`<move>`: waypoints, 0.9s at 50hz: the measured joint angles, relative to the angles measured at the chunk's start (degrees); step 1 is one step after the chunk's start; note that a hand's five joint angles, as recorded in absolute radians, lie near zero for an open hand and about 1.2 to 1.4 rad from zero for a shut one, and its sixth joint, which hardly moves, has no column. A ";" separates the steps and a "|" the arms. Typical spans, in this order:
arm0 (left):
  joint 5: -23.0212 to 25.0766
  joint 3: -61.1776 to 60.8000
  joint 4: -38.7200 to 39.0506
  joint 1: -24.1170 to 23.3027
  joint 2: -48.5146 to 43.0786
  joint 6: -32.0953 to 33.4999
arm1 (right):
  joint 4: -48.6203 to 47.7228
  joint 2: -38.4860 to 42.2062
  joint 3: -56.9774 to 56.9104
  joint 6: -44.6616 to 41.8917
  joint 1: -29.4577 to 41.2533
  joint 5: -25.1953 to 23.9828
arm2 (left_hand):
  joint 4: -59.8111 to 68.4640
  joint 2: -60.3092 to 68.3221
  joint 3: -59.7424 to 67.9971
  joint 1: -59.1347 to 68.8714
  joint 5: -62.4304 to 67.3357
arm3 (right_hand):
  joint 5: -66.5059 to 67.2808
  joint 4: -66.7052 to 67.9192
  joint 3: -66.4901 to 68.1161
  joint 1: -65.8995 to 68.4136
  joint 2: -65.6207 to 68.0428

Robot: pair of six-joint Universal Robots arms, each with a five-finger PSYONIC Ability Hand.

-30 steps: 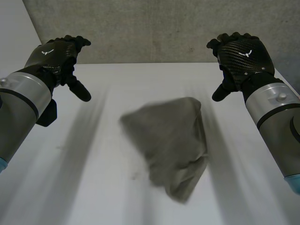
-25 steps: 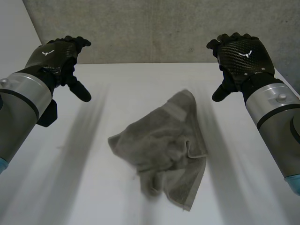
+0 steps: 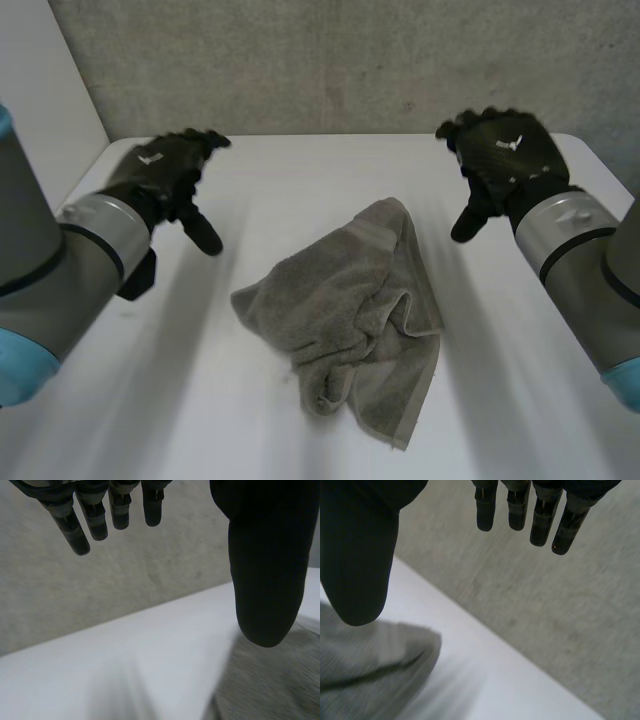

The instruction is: Fold the towel.

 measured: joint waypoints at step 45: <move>-3.58 -10.35 -2.59 -10.91 -5.39 -38.14 | -10.78 15.11 -3.99 3.95 1.09 -3.63 | 0.00 0.00 0.00 0.02 0.00 | 53.56 54.71 55.33 43.31 54.56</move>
